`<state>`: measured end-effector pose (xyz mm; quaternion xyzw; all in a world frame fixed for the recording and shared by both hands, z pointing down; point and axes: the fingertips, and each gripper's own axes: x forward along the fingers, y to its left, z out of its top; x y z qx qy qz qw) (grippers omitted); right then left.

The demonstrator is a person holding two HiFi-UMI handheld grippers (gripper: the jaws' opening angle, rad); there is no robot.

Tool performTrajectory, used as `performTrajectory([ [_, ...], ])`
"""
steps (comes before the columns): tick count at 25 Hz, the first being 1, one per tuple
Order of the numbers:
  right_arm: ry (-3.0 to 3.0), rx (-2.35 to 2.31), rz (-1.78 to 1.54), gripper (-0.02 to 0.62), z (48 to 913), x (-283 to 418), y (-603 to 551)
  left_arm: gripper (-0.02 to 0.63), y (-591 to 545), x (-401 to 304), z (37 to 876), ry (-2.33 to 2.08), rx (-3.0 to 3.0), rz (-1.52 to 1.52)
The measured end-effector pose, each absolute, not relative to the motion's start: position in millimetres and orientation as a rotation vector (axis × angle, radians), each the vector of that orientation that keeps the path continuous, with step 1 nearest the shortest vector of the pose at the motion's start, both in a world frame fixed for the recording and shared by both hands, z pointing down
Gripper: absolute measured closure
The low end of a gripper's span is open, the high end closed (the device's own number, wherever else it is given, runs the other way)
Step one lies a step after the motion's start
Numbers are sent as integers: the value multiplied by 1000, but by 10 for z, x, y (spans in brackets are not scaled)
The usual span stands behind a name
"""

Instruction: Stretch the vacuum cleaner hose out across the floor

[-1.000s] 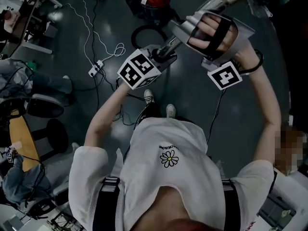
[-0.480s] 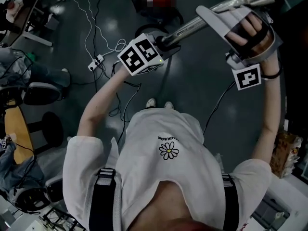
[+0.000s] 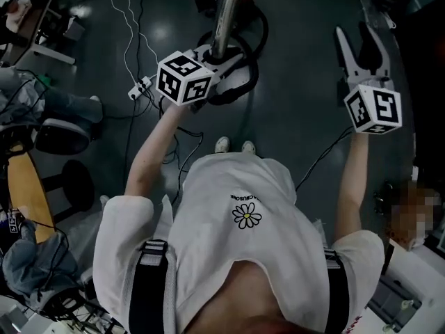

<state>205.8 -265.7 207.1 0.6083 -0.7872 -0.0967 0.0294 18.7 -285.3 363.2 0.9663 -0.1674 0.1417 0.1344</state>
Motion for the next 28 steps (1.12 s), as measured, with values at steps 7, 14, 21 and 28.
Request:
performTrajectory([
  [7,-2441,1628,2142,350,5027,975,-2624,554,-2723,93,3150,-541,2815,143],
  [14,-2053,1542,3052,350,5735,891,-2349,554,-2728,-307,2802,-544,2725,-146],
  [21,-2281,1038,3271,350,5303,417,-2373,554,-2668,-394,2684,-520,2631,-306],
  [28,-2226,781,3614,354,5115,219,-2481,554,-2669,-252,2776,-485,2652,-285],
])
